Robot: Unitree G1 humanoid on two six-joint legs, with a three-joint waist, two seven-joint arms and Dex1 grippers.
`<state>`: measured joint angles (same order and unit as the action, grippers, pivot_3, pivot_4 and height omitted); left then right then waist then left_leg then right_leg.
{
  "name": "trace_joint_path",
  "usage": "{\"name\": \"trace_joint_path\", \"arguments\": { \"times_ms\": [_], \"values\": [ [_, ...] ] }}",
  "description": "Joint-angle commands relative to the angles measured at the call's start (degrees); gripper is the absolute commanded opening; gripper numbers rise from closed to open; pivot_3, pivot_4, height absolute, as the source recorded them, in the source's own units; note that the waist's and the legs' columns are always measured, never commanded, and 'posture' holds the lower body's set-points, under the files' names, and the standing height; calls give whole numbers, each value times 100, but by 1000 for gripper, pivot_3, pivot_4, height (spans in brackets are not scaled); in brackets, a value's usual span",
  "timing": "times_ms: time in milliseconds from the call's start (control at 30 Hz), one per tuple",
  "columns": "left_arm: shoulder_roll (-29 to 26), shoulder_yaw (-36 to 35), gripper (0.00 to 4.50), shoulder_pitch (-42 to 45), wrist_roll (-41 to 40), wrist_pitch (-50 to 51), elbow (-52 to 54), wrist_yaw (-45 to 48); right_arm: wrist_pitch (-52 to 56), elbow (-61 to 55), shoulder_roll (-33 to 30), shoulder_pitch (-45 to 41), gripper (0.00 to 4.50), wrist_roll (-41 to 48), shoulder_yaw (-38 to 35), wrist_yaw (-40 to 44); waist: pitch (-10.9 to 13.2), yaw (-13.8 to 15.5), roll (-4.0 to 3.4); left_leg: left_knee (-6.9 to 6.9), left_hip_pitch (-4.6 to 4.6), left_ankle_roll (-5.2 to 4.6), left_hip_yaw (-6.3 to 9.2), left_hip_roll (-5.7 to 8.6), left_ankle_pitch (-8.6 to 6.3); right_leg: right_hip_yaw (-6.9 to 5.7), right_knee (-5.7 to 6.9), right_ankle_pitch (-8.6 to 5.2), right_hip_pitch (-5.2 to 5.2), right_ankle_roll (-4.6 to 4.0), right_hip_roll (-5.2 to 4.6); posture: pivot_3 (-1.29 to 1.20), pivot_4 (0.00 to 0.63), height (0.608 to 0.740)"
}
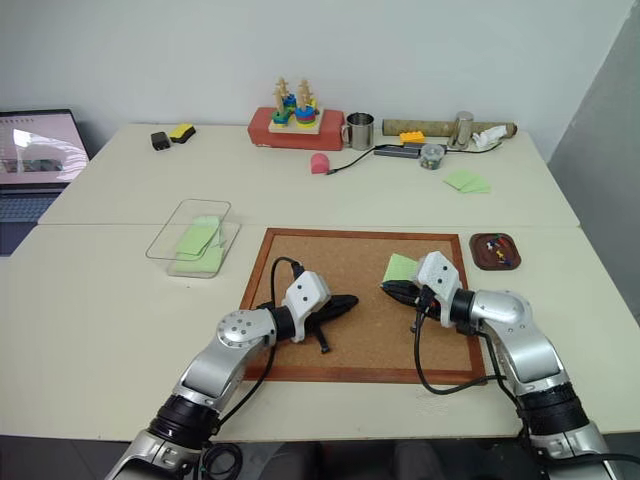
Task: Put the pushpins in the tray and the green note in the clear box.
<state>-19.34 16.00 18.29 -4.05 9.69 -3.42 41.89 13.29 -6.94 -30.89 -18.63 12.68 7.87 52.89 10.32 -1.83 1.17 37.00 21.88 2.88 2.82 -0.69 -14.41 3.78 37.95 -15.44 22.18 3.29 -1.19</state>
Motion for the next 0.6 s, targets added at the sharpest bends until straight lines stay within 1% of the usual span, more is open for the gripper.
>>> {"name": "trace_joint_path", "arguments": {
  "times_ms": [33, 100, 133, 200, 267, 300, 400, 500, 600],
  "values": [
    [81, -18, 0, -58, -6, 202, -154, -64, -134, -320, -229, -74, 25, -7, -81, 146, 0, 1, 0, 0, 0, 0, 0, 0, 0, 0, 0, 0, 0, 0, 0, 0, 150, 740],
    [126, -199, 0, -29, -252, 416, 95, -36, -284, -356, -348, -115, 25, -111, -36, 205, 1, 4, 1, 0, 0, 0, 0, 1, 0, 0, 0, 0, 0, 0, 0, 0, 150, 740],
    [142, -382, 0, -24, -534, 680, 336, 11, -394, -363, -418, -150, 25, -187, -9, 239, 1, 3, 2, 1, 0, 0, 1, 0, 0, -1, 0, 0, 0, 0, 0, 0, 150, 740],
    [79, -703, 379, -25, -991, 1110, 747, 103, -663, -317, -540, -221, 0, -361, 34, 283, 4, 0, 6, 1, 3, 0, 0, 0, 0, 0, 1, 0, 3, 0, 0, 0, 150, 740],
    [-65, -1041, 558, -53, -1530, 1626, 1152, 243, -1004, -210, -643, -291, 0, -573, 67, 304, 11, -14, 13, -1, 8, 0, 1, -2, 0, -2, 1, 0, 8, 1, 1, 0, 150, 740],
    [-135, -1206, 825, -69, -1797, 1894, 1327, 298, -1194, -145, -681, -329, 0, -669, 80, 295, 16, -25, 16, -3, 11, 0, 1, -4, 0, -2, 1, 0, 13, -1, 2, 0, 150, 740],
    [-258, -1778, 1317, -77, -2763, 2813, 1777, 306, -1887, 102, -749, -505, 0, -1018, 115, 174, 18, -38, 19, -7, 9, 1, 3, -7, 0, -5, 1, -1, 13, -4, 4, 0, 150, 740],
    [-96, -2230, 1846, 16, -3660, 3539, 2017, 37, -2547, 357, -748, -609, 0, -1245, 128, 77, 21, -21, 22, -5, 11, 1, 4, -5, -1, -7, -1, -1, 12, -5, 0, 0, 150, 740],
    [113, -2357, 2367, 150, -4146, 3933, 2086, -226, -3169, 525, -757, -695, 0, -1436, 188, 65, 23, 11, 27, -3, 12, 1, 5, -2, -1, -7, -4, 1, 9, -8, -3, 0, 150, 740]
  ]
}}
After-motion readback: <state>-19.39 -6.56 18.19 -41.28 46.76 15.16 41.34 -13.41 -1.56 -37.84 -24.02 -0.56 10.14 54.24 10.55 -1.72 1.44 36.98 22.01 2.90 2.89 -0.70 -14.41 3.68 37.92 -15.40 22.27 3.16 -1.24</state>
